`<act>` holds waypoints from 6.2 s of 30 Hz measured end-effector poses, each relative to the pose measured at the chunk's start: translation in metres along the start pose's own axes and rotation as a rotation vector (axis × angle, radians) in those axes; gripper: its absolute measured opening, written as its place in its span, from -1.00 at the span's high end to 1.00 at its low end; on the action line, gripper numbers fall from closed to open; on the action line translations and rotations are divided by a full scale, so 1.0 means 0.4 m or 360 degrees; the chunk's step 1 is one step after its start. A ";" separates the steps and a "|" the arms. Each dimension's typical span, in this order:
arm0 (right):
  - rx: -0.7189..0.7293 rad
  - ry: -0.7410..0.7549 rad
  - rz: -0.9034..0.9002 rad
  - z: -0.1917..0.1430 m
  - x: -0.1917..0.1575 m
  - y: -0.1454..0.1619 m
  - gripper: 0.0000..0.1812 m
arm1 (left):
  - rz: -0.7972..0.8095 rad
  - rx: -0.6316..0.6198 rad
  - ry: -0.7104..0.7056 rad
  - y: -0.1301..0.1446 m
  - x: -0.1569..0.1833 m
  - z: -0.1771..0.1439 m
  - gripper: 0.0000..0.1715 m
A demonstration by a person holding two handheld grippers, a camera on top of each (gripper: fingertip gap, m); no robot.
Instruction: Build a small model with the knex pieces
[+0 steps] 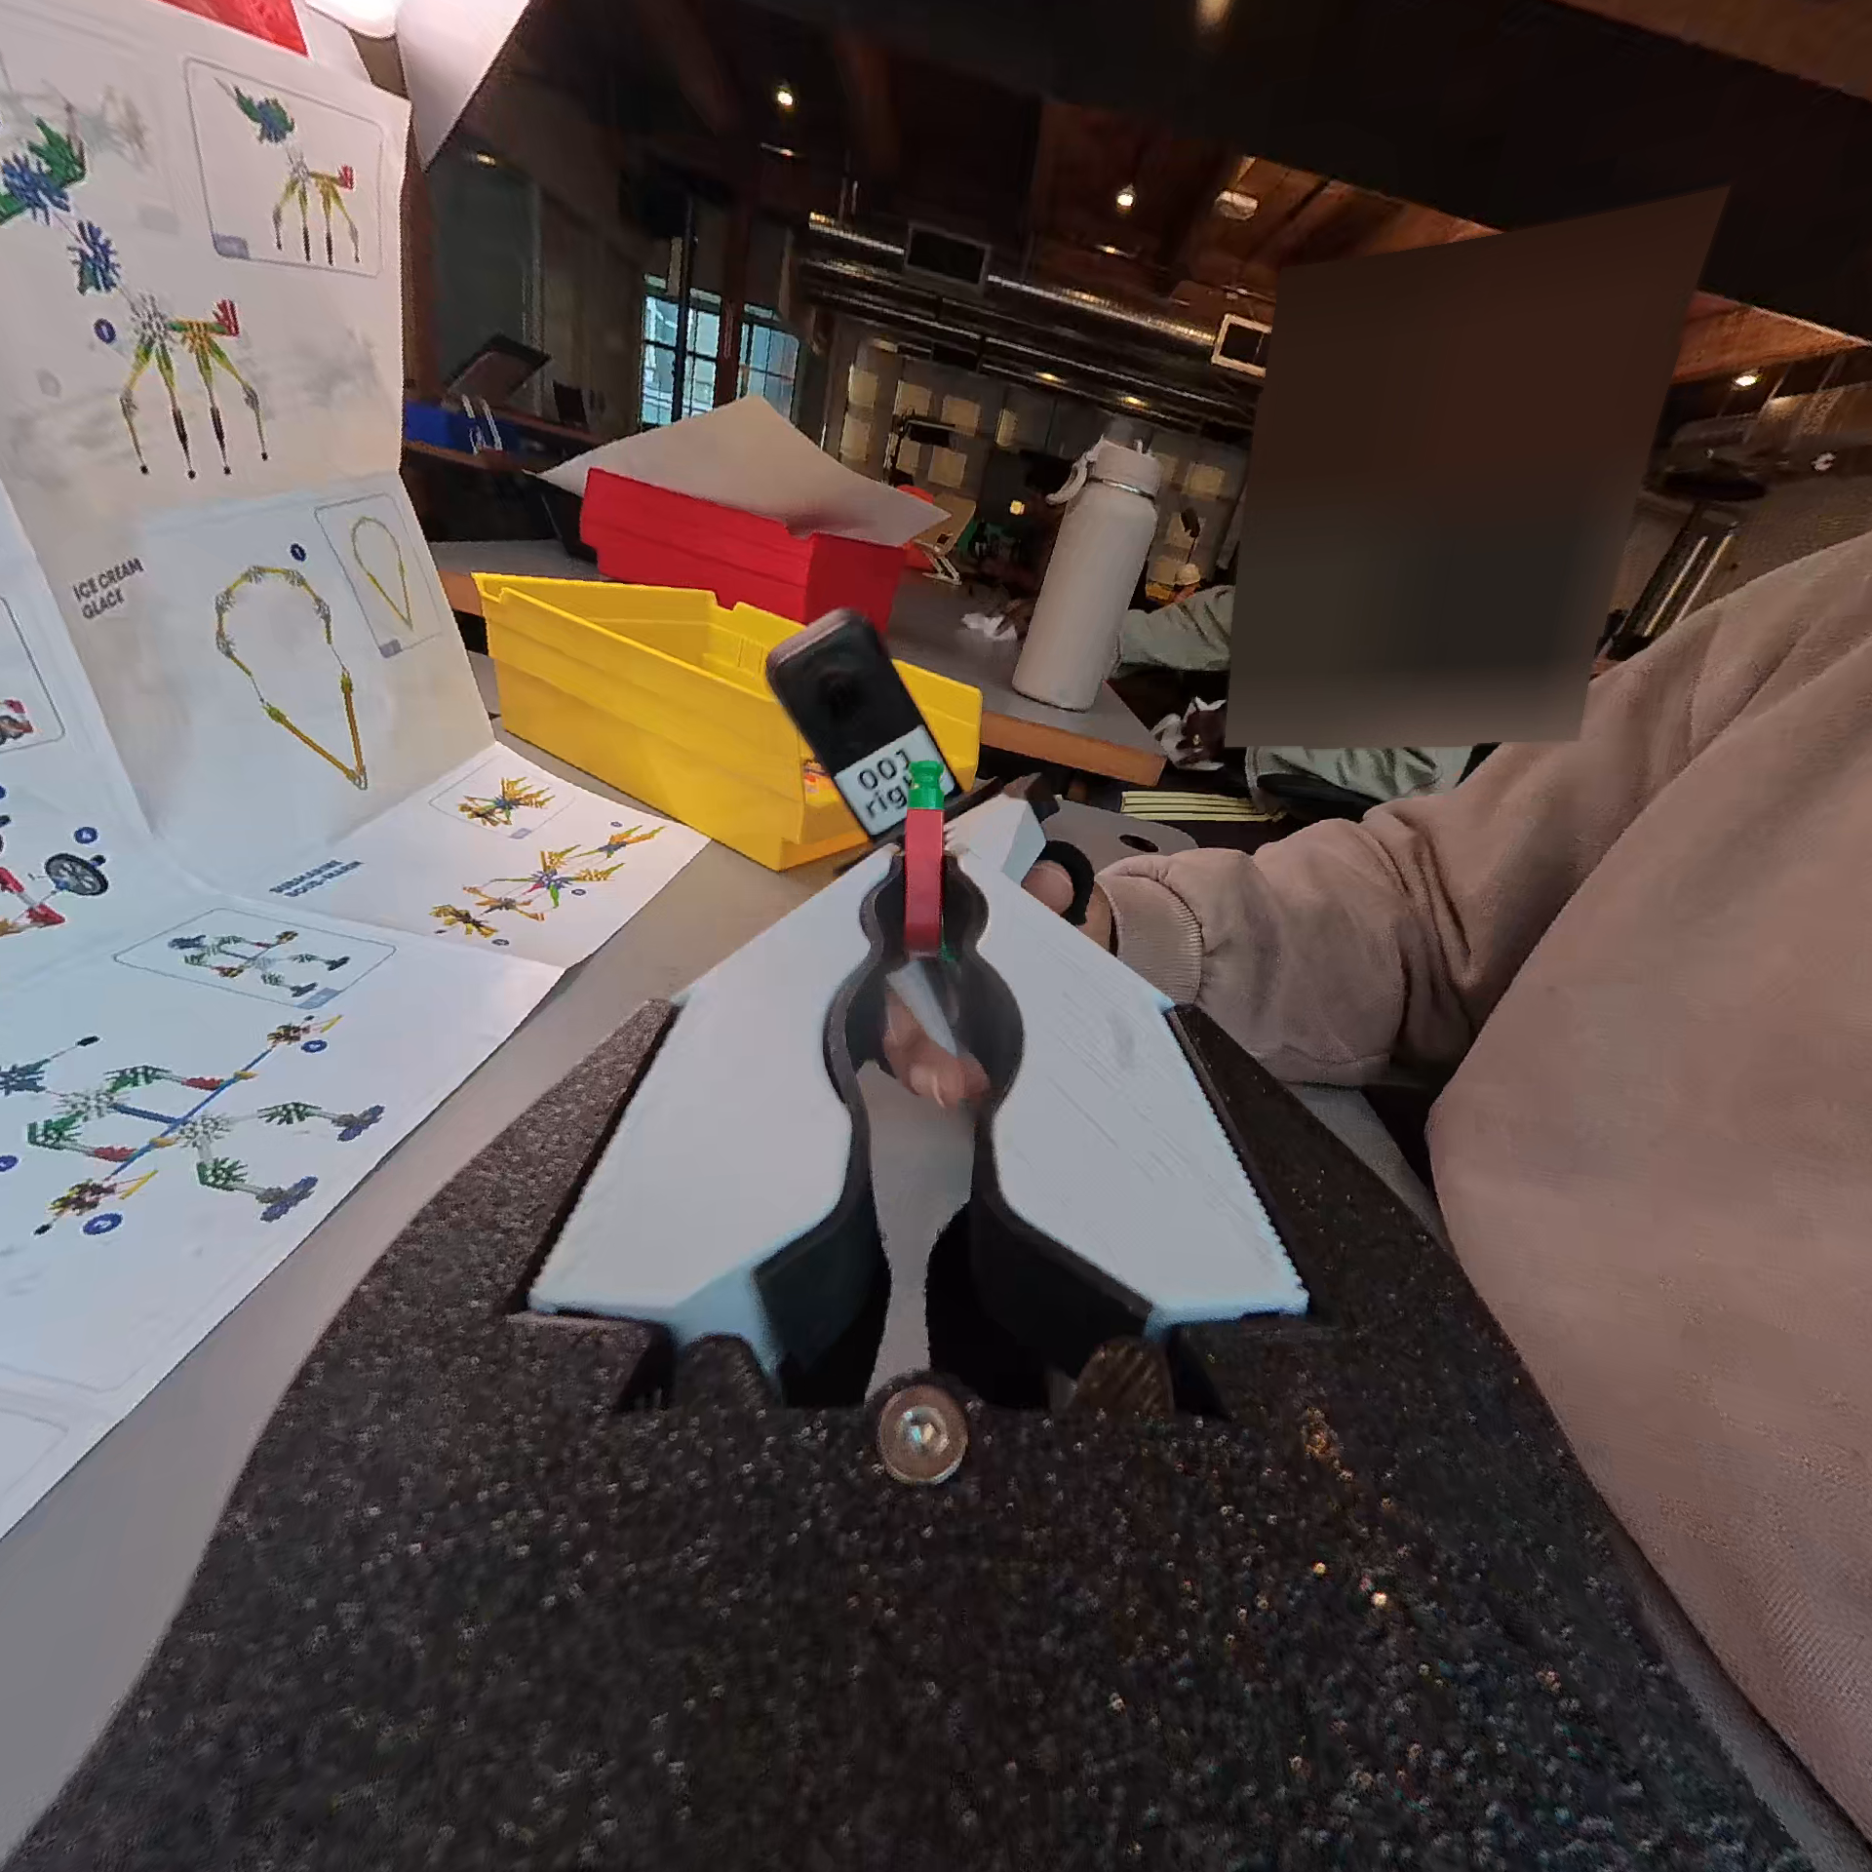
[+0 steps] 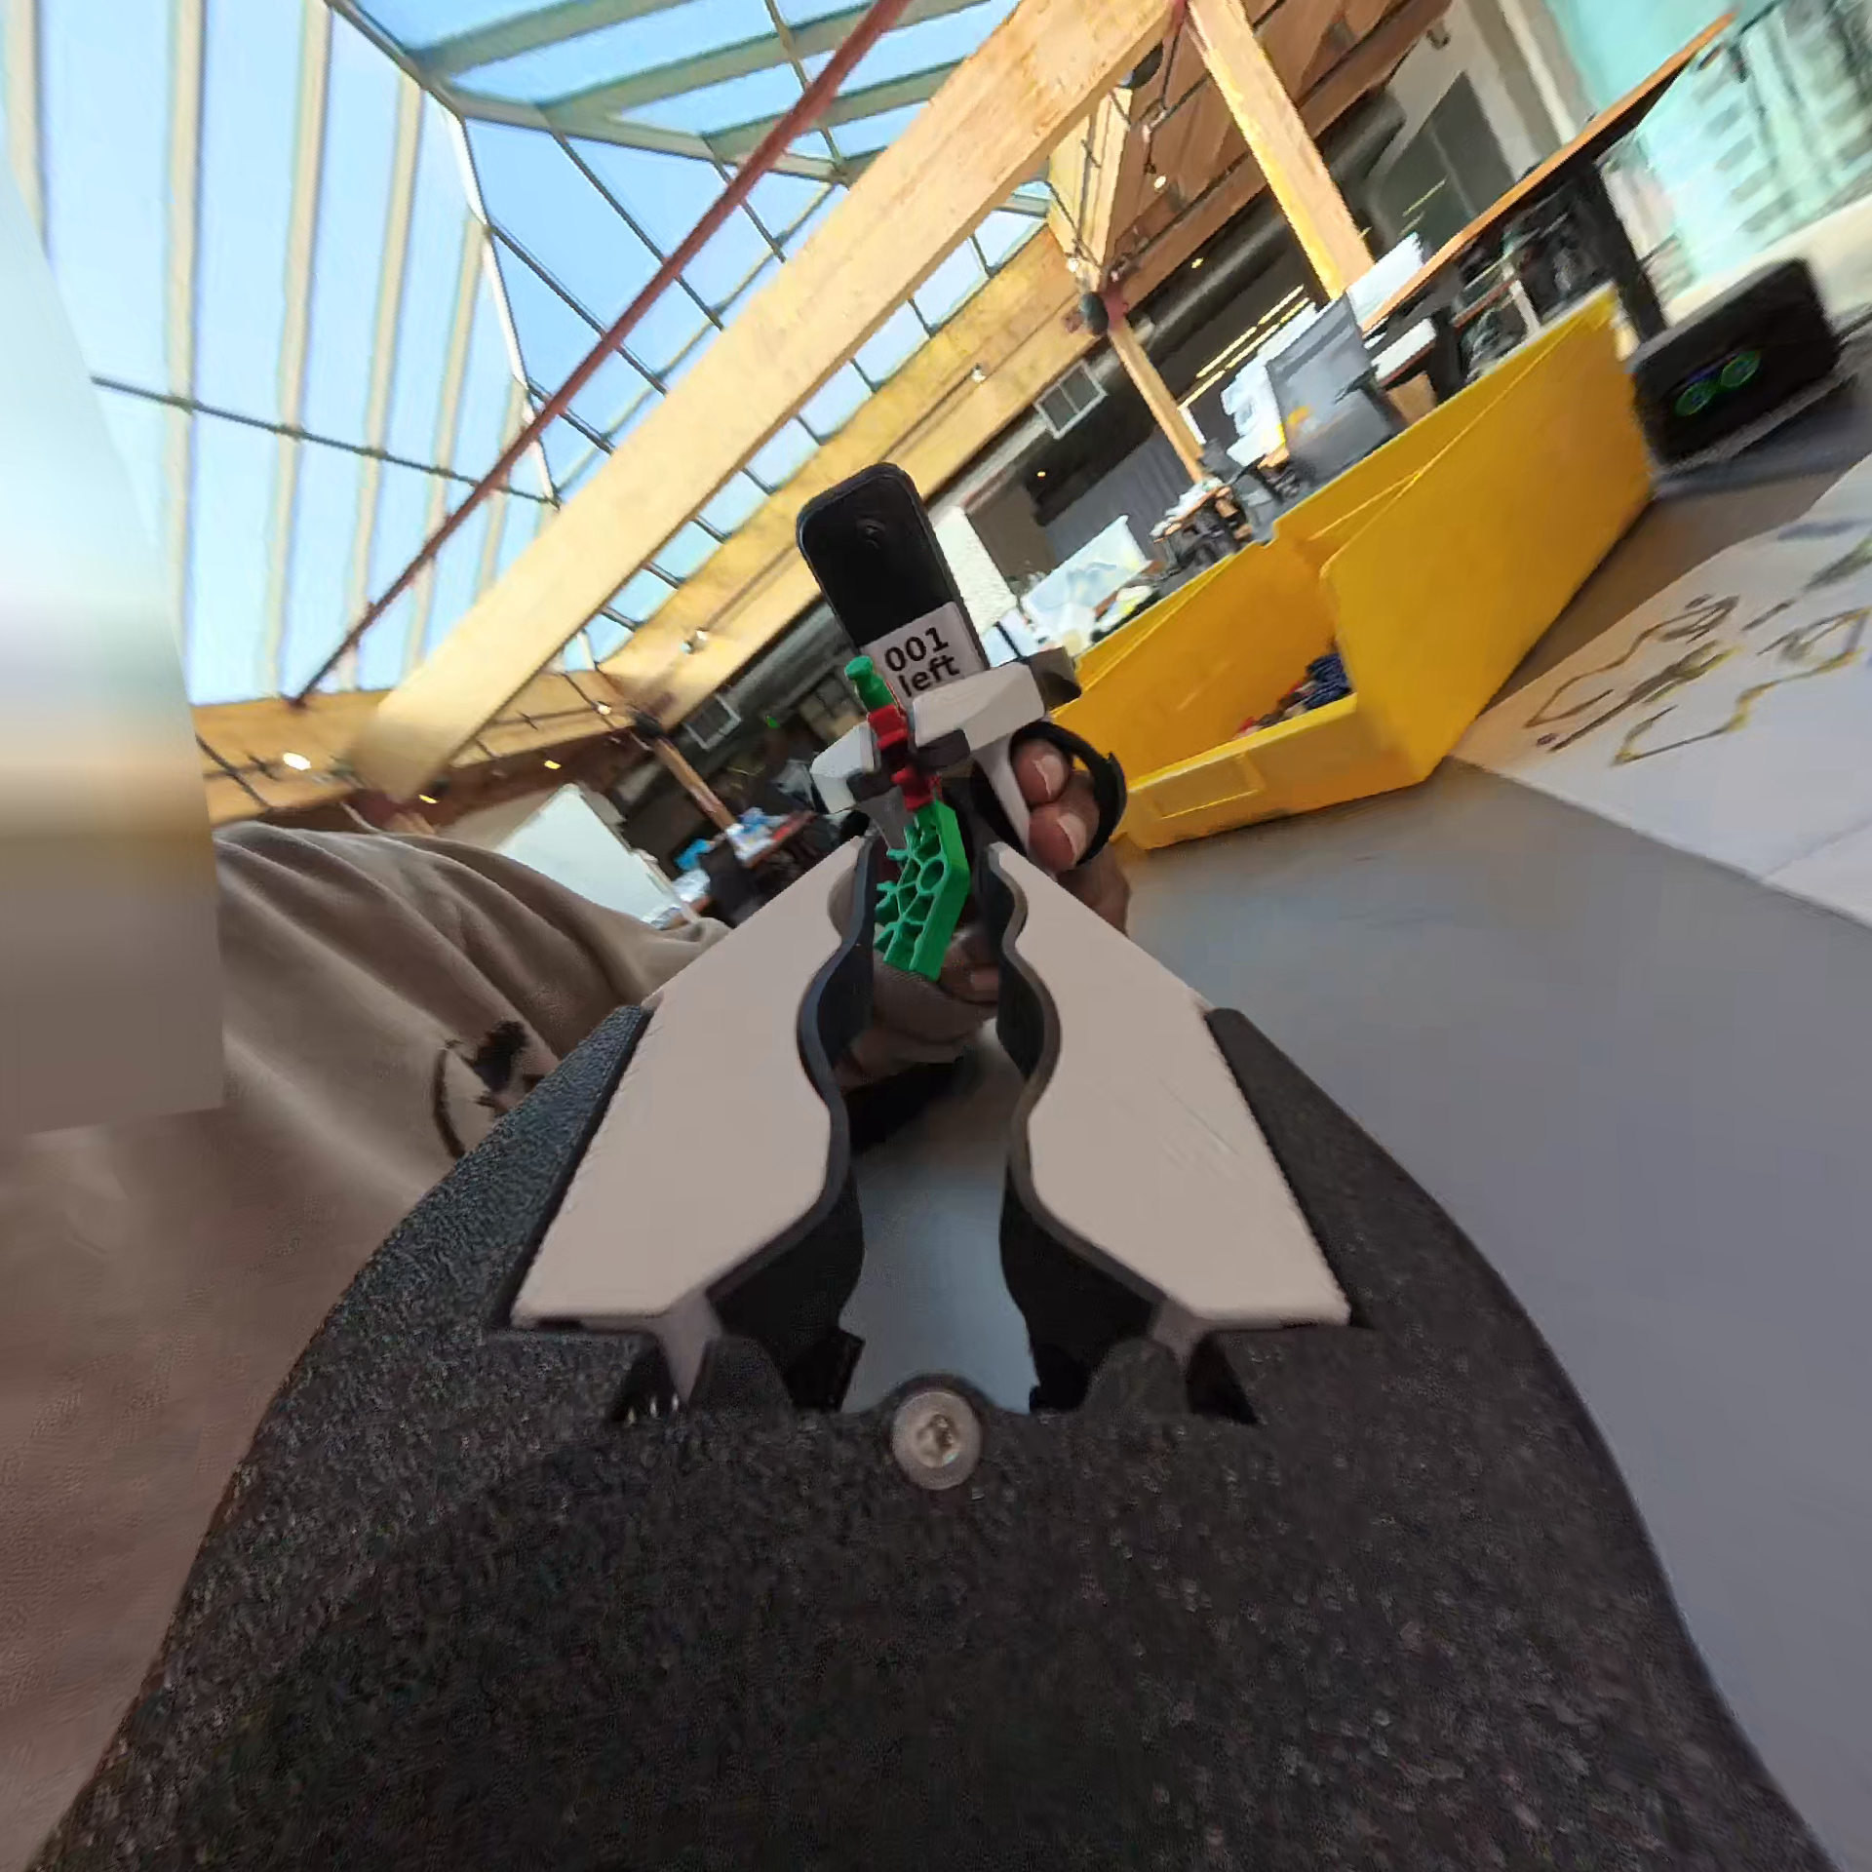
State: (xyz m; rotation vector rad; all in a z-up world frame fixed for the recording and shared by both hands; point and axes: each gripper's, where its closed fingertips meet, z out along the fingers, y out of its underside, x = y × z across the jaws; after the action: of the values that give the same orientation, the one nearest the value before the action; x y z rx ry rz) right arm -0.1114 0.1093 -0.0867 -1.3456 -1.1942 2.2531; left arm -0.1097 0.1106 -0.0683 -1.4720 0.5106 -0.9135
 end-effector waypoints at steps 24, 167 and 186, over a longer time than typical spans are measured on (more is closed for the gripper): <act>-0.0457 0.0189 -0.0686 -0.037 -0.010 0.056 0.95 | -0.0075 -0.0413 0.0118 0.130 0.037 0.029 0.95; -0.0513 0.0809 -0.1227 -0.053 0.090 0.020 0.73 | 0.0374 -0.0321 -0.1292 -0.055 -0.276 -0.285 0.96; -0.1223 0.0921 -0.0902 -0.083 0.185 0.189 0.29 | 0.0545 -0.0805 -0.2074 -0.056 -0.383 -0.584 0.75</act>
State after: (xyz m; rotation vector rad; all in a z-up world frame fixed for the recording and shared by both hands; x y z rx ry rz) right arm -0.1102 0.1216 -0.1968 -1.4668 -1.9484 0.9359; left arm -0.3872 0.0886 -0.1015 -1.9895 -0.0247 0.5578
